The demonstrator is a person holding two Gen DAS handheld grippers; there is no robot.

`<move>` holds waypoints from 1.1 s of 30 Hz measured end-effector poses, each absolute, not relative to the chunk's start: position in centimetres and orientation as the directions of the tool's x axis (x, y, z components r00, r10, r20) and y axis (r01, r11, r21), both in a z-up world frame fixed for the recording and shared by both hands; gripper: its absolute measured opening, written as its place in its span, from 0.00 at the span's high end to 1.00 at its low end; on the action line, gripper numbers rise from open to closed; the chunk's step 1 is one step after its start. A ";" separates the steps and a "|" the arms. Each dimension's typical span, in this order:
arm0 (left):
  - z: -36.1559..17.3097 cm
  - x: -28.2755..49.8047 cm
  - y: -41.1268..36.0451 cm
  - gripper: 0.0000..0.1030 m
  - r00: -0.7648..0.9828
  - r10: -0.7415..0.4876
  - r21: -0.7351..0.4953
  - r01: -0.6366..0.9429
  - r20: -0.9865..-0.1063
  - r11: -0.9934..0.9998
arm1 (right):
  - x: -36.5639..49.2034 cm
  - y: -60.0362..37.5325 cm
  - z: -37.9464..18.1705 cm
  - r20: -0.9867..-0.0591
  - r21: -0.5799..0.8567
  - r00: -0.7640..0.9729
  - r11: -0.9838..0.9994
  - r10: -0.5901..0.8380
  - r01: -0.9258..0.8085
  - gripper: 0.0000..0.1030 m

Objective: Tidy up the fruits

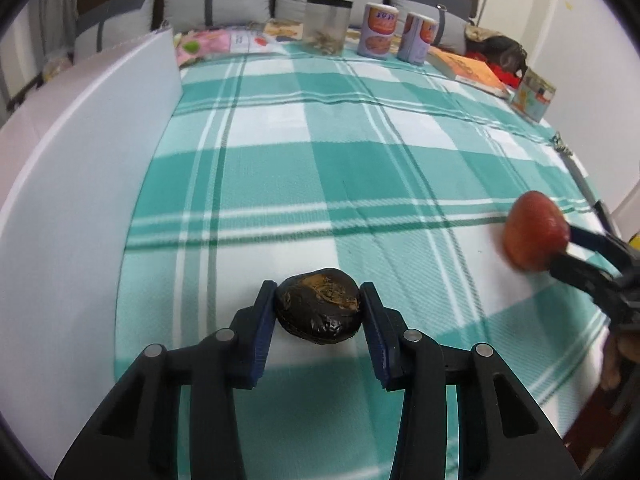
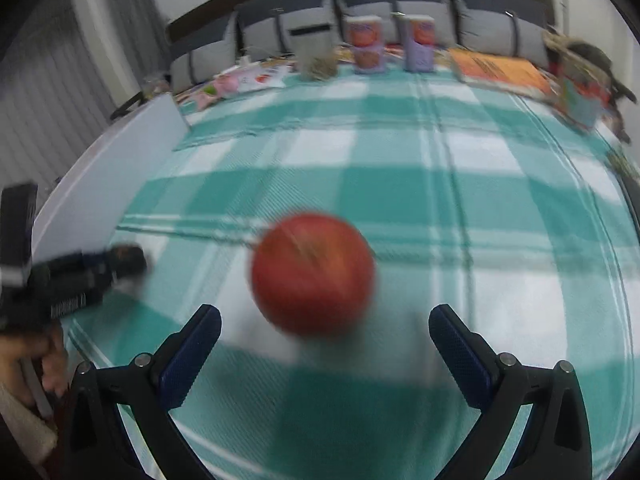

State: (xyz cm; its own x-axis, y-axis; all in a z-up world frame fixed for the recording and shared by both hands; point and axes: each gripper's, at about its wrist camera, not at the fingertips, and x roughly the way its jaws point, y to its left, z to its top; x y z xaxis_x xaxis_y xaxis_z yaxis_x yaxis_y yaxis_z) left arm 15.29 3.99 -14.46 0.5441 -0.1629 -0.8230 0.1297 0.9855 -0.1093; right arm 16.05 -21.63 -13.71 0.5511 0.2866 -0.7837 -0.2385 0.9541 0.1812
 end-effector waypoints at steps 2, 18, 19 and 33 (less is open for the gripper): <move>-13.8 14.5 4.4 0.59 0.532 -0.181 -0.146 0.107 -0.827 0.983 | 17.7 -20.2 -13.8 -0.810 0.154 0.515 0.949 0.280 -0.274 0.28; 3.8 6.4 23.0 0.59 0.707 -0.147 -0.310 -0.108 -0.691 0.944 | 18.2 -6.1 -0.3 -0.701 0.383 0.368 0.758 0.611 -0.528 0.33; 3.4 7.0 25.6 0.59 0.695 -0.073 -0.262 -0.170 -0.715 0.950 | 18.0 -3.5 0.6 -0.694 0.381 0.341 0.725 0.634 -0.574 0.33; -11.4 15.5 38.5 0.52 0.296 0.077 -0.082 -0.489 -0.952 0.869 | 21.5 21.6 -9.2 -0.940 0.061 0.159 0.606 0.303 -0.793 0.32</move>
State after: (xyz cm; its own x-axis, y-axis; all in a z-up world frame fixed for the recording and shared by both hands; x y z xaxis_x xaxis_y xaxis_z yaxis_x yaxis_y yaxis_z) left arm 15.45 38.53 -11.43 0.2962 0.0773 -0.9520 -0.4886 0.8687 -0.0815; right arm 21.46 21.65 -9.20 0.1591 0.3030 -0.9396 -0.7930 0.6061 0.0612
